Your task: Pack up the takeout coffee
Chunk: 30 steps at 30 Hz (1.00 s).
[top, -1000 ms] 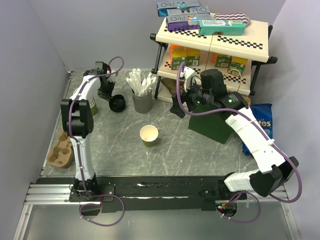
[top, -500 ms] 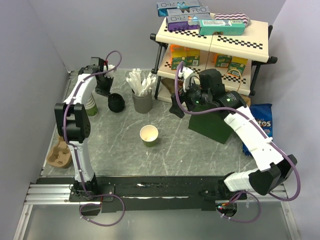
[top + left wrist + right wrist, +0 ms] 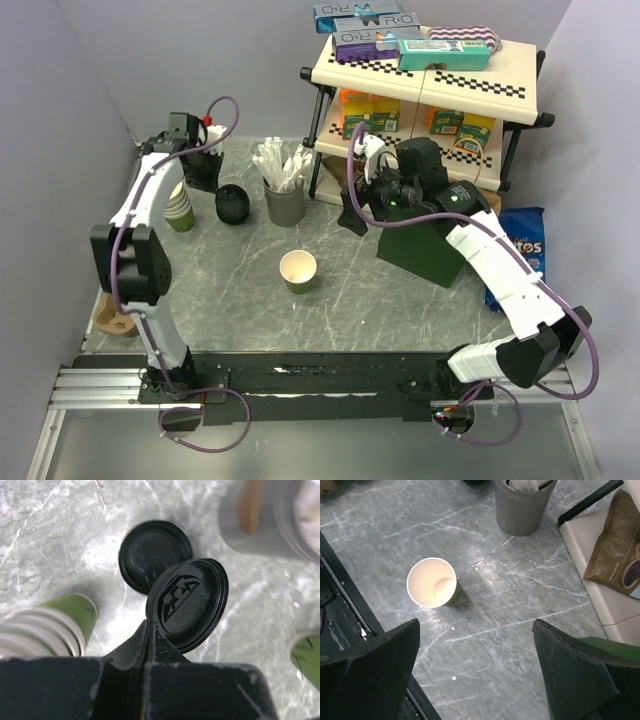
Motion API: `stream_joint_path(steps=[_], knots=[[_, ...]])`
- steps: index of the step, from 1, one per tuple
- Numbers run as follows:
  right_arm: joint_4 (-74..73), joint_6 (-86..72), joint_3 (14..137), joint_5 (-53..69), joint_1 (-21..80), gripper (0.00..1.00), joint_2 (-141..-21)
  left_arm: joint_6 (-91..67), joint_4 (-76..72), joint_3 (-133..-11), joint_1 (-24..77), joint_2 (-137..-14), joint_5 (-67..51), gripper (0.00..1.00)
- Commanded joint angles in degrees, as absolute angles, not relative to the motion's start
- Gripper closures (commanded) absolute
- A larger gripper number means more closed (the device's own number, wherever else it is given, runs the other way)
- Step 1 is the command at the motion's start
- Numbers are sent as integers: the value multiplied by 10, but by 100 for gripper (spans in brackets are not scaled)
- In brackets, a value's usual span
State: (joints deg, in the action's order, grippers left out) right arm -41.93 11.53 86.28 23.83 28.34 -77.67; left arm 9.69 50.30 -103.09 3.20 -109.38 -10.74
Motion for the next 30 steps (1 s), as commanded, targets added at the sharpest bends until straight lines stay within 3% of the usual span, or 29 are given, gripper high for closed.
stream_joint_path(steps=[1, 10, 30], knots=[[-403, 106, 904, 258, 281, 0, -795, 123, 501, -978, 33, -1013, -159, 99], [-408, 98, 925, 281, 281, 0, -818, 167, 470, -848, 48, -891, -259, 99], [-387, 28, 946, 439, 282, 0, -914, 192, 333, -744, 197, -747, -327, 99]])
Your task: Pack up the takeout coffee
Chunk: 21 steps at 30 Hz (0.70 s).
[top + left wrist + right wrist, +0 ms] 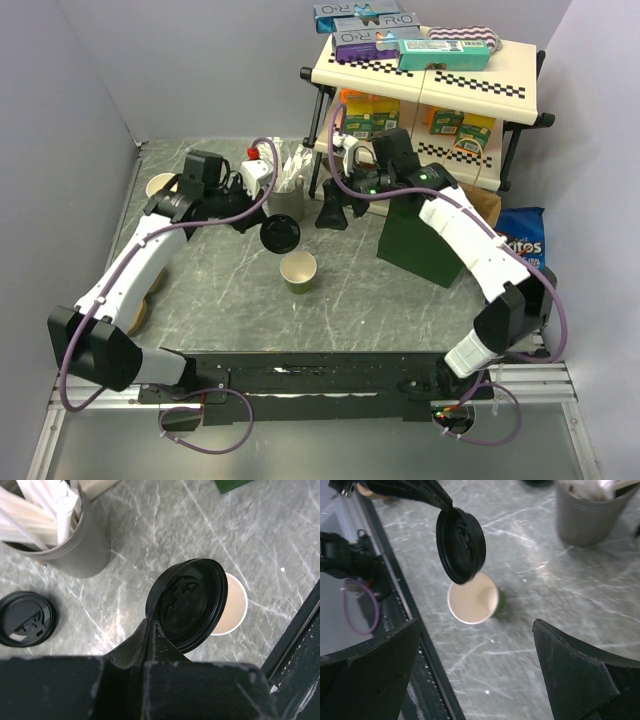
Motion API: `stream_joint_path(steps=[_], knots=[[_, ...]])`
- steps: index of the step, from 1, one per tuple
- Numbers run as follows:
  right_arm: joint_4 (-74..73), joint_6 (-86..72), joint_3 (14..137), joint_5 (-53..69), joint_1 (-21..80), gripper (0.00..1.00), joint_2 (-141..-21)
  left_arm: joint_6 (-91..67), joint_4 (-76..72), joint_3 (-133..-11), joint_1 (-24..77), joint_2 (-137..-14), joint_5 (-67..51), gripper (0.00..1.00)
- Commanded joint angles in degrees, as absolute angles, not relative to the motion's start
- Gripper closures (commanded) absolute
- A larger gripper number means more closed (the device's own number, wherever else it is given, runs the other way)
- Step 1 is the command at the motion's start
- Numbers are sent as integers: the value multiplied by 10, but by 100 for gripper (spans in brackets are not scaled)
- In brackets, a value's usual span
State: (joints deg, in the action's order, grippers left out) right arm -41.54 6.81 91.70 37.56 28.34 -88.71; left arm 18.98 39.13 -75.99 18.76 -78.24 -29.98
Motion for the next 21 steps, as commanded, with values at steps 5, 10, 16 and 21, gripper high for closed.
stream_joint_path(steps=[5, 10, 16, 21], knots=[[-352, -31, 965, 487, 282, 0, -962, 192, 321, -735, 204, -721, -339, 99], [-351, -33, 1000, 522, 287, 0, -999, 174, 312, -729, 206, -703, -345, 99], [-340, -33, 998, 550, 287, 2, -1014, 153, 303, -739, 207, -707, -354, 99], [-338, -32, 1006, 570, 287, 8, -1028, 142, 301, -747, 207, -715, -360, 99]])
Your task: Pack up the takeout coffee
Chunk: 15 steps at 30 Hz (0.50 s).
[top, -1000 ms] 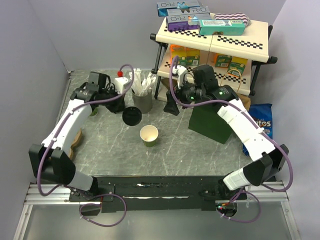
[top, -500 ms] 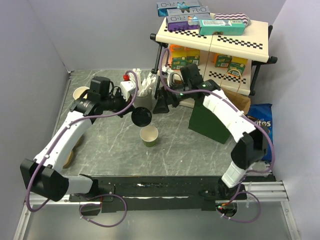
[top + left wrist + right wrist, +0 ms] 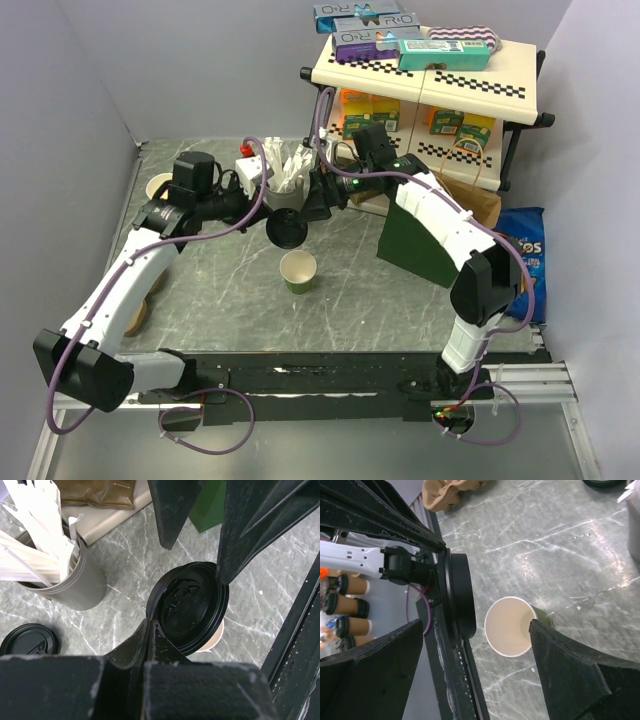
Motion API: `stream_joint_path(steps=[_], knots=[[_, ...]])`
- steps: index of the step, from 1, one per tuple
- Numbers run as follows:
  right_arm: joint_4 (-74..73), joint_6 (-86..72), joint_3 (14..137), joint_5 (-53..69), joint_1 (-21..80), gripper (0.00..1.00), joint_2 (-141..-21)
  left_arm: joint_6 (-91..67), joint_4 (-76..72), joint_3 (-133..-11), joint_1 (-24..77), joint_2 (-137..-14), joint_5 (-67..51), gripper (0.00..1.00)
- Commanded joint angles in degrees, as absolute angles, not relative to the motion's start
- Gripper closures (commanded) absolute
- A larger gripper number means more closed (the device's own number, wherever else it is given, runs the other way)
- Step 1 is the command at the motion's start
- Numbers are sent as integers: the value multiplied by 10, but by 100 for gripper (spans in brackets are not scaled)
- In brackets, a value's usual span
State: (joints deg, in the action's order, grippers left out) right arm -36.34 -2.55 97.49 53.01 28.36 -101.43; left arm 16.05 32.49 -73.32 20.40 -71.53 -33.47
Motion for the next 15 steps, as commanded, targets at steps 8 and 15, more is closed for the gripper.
stream_joint_path(steps=[8, 15], knots=[[-333, -31, 1021, 572, 297, 21, -1045, 114, 280, -750, 207, -721, -367, 99], [-332, -20, 1024, 562, 303, 36, -1046, 105, 274, -751, 207, -721, -358, 99]])
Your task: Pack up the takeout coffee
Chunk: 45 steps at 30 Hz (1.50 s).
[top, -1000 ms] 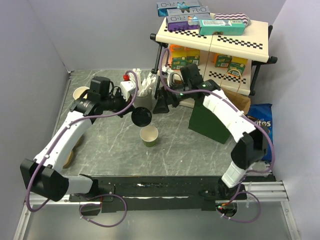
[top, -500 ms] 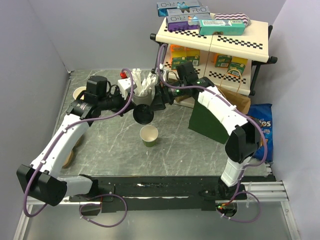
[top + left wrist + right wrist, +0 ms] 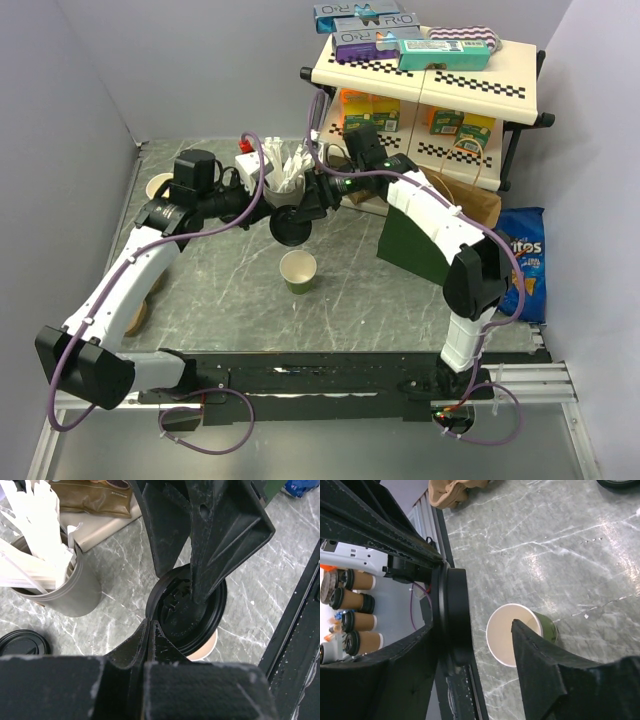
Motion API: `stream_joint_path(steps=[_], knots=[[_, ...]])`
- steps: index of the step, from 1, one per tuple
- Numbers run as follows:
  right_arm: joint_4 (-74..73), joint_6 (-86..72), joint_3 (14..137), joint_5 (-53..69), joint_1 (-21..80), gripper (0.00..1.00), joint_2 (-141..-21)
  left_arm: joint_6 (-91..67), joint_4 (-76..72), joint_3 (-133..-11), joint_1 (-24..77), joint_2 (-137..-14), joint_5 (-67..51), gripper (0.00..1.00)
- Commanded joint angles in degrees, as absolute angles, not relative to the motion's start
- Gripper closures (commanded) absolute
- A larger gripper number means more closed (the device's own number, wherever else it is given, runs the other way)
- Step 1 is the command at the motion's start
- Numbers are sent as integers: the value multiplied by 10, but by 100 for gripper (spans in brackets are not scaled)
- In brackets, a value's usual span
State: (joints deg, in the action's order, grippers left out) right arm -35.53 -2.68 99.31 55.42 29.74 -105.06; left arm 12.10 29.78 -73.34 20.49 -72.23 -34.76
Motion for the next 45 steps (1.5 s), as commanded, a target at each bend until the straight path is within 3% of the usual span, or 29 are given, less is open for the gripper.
stream_joint_path(steps=[1, 12, 21, 24, 27, 34, 37, 45], knots=[[-331, -20, 1025, 562, 302, 38, -1047, 105, 271, -752, 207, -722, -357, 99], [-333, -4, 1024, 546, 306, 66, -1037, 86, 252, -757, 207, -728, -342, 99], [-337, 15, 1024, 526, 306, 69, -1033, 85, 261, -762, 207, -724, -329, 96], [-355, 46, 1029, 494, 307, 73, -1028, 96, 277, -768, 207, -712, -302, 94], [-372, 94, 1027, 456, 306, 72, -1020, 106, 287, -739, 206, -684, -269, 88], [-294, 260, 862, 380, 328, 65, -911, 127, 302, -644, 206, -620, -258, 53], [-266, 275, 816, 350, 339, 60, -868, 92, 308, -649, 206, -656, -241, 47], [-237, 223, 752, 236, 346, 48, -794, -51, 281, -654, 206, -737, -279, 44]])
